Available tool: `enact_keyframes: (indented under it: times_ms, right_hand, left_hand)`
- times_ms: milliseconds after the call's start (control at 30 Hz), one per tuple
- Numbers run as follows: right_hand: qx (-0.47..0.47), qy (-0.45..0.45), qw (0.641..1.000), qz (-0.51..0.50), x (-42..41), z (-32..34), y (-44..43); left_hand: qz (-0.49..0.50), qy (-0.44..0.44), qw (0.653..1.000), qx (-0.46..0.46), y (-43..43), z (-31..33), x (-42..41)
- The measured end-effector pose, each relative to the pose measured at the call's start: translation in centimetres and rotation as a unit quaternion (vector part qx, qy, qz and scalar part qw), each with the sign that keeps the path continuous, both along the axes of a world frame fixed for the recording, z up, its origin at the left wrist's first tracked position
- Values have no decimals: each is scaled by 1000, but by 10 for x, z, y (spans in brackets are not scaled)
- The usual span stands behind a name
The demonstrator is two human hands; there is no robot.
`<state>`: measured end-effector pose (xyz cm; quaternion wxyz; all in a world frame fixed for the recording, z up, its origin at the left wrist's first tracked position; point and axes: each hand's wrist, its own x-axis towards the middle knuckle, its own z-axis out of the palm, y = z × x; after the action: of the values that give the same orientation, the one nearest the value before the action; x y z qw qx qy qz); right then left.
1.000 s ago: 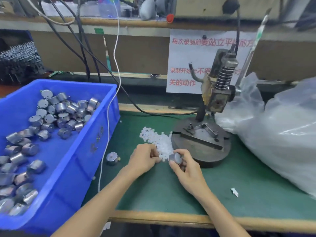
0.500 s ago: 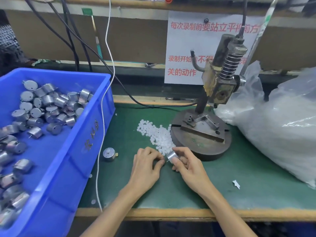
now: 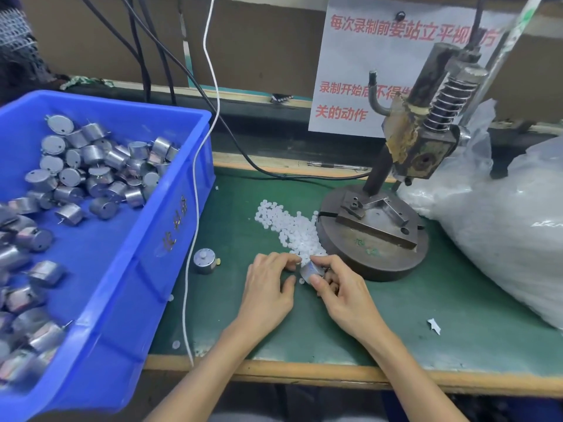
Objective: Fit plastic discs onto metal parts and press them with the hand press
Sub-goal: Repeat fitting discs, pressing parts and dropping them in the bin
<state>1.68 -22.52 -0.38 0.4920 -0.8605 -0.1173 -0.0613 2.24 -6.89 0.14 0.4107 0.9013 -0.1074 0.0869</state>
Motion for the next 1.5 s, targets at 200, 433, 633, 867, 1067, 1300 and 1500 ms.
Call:
enact_keyframes:
  times_ms: [200,433,633,867,1067,1300,1500]
  right_hand:
    - [-123,-115,986,7,-3,-1,6]
    - [-163,-178,970,20,-2,1,11]
    - [-176,-186,966,24,-3,1,13]
    - [-231,-175,957,28,-5,-1,17]
    - [-15,-20,1000,-14,-2,2,9]
    - [442,167,872,-126,-5,32,-3]
    - [471,207,847,-133,-10,56,-38]
  left_hand:
    - [-10,-4,1000,-3,1,1,-1]
    - [-10,3,1000,-5,1,-1,-2]
    - [-13,5,1000,-6,1,-1,-1]
    - [-16,9,1000,-6,1,0,-2]
    - [-75,37,996,-23,-2,9,-8]
    - [-39,-40,990,-129,-44,33,2]
    - [-70,-54,994,-59,-97,49,51]
